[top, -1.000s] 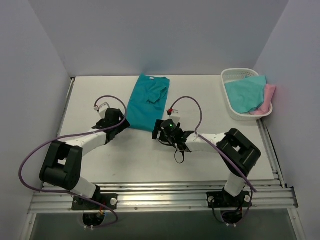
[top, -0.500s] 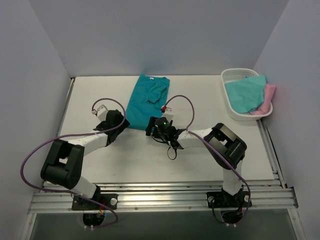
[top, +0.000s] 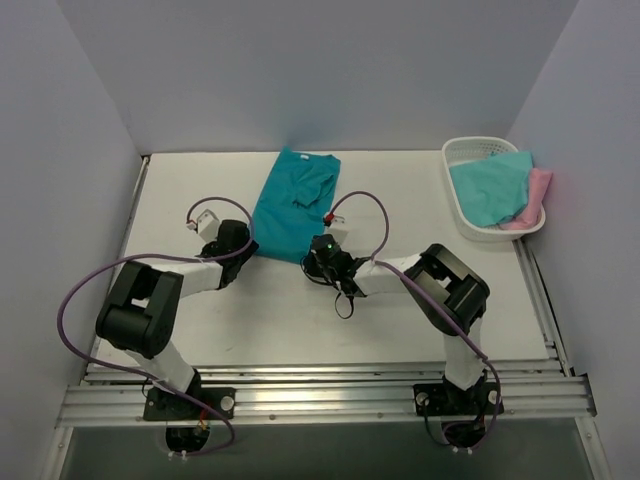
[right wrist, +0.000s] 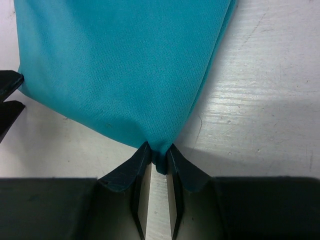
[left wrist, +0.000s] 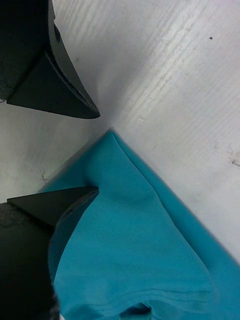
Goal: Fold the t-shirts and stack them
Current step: Fold the tshirt
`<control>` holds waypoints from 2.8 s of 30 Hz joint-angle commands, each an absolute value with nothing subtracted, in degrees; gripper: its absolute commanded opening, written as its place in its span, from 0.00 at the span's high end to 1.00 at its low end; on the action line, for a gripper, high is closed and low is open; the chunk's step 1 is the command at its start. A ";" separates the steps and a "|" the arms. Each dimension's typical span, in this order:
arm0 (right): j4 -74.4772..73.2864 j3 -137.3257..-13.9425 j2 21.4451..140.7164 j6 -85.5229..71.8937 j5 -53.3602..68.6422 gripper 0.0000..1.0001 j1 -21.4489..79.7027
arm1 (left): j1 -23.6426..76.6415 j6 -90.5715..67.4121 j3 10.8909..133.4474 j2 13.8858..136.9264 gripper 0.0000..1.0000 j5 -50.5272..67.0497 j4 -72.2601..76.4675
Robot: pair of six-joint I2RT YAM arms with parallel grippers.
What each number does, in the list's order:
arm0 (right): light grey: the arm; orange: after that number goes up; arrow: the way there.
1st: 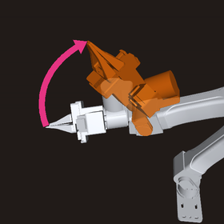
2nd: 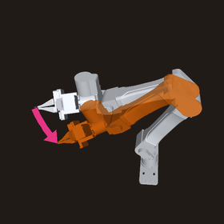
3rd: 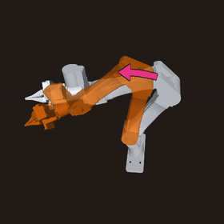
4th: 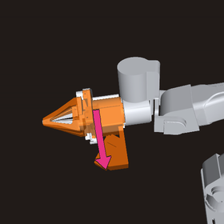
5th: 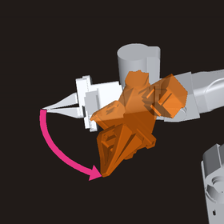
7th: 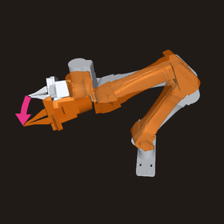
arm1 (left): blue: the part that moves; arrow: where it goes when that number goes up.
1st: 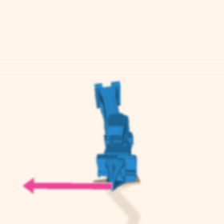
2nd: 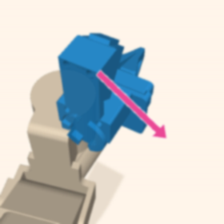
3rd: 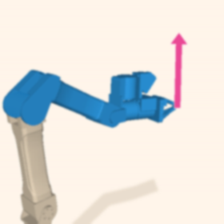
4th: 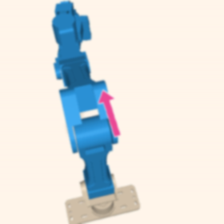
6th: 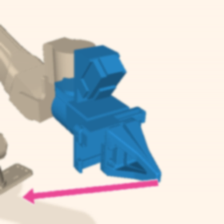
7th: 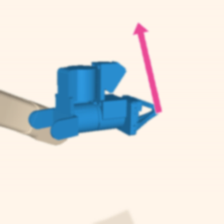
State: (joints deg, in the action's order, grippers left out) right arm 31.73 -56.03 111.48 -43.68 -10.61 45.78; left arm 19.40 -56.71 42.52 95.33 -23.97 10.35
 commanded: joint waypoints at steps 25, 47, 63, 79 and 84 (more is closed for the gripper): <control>20.06 -46.60 99.25 -43.42 -15.63 1.00 45.17 | 33.98 -56.69 42.98 88.45 0.98 -33.48 2.56; -14.06 -47.01 61.43 -43.42 -34.01 1.00 55.55 | 60.73 -61.90 50.70 64.60 0.98 -54.04 -25.93; -8.36 -54.93 73.99 -37.53 -31.04 1.00 46.86 | 48.61 -42.37 76.72 85.32 0.98 -41.93 -13.62; -2.20 -65.56 94.29 -33.23 -24.18 1.00 36.39 | 37.72 -42.63 84.80 99.84 0.98 -29.36 -12.39; -3.60 -73.64 103.16 -32.61 -22.50 1.00 34.46 | 33.32 -42.36 89.11 107.04 0.98 -24.88 -12.39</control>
